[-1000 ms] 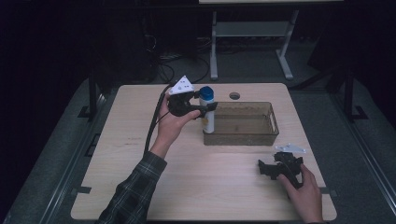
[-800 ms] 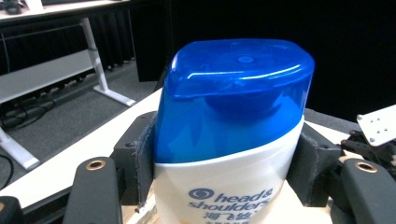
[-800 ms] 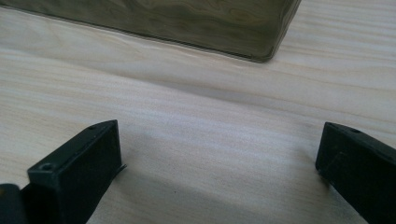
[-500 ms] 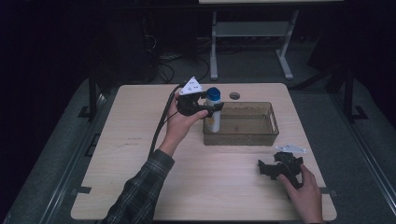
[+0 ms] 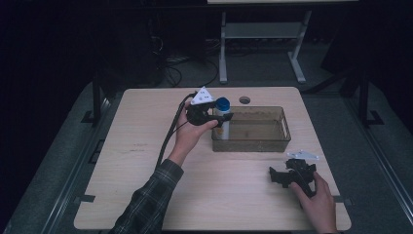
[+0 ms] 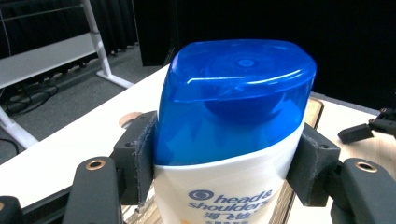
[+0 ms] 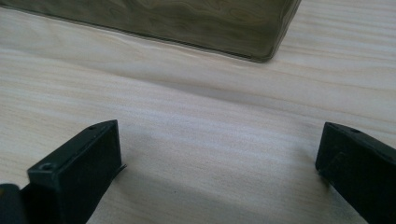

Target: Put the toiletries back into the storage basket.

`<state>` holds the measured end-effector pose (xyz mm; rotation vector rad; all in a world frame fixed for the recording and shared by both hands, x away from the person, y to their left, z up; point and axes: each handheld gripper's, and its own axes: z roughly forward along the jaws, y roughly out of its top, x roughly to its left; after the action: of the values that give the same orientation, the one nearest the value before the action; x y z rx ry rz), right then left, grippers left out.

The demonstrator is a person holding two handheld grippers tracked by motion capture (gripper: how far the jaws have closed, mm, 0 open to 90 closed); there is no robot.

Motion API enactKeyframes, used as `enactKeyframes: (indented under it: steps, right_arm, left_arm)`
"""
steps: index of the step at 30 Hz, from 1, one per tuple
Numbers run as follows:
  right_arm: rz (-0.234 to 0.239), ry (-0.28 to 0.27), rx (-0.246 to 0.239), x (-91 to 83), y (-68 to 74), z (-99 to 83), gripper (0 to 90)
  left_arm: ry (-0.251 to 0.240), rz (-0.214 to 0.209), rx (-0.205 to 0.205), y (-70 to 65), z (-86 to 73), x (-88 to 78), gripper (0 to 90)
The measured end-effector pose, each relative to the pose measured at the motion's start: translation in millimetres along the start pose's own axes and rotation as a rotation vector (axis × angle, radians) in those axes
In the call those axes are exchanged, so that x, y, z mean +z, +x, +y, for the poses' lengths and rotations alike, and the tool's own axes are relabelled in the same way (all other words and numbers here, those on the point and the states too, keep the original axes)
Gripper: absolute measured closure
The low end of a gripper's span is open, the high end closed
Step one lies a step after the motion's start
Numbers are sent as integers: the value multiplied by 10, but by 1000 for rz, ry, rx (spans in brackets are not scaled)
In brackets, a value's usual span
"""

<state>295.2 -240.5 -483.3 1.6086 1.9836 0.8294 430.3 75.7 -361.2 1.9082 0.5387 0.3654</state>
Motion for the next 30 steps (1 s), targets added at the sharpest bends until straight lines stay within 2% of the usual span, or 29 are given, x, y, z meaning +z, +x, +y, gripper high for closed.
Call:
enactKeyframes:
  steps: [8,24,30]
  right_arm:
    - [-1,0,-2,1,-1,0,0]
    - [-1,0,-3,1,-2,0,0]
    - [-1,0,-2,1,-1,0,0]
  left_arm:
    - [29,-2,-12,15,-148,65,343]
    - [75,-12,0,5,-304,68,342]
    - [76,-14,2,-3,-313,73,342]
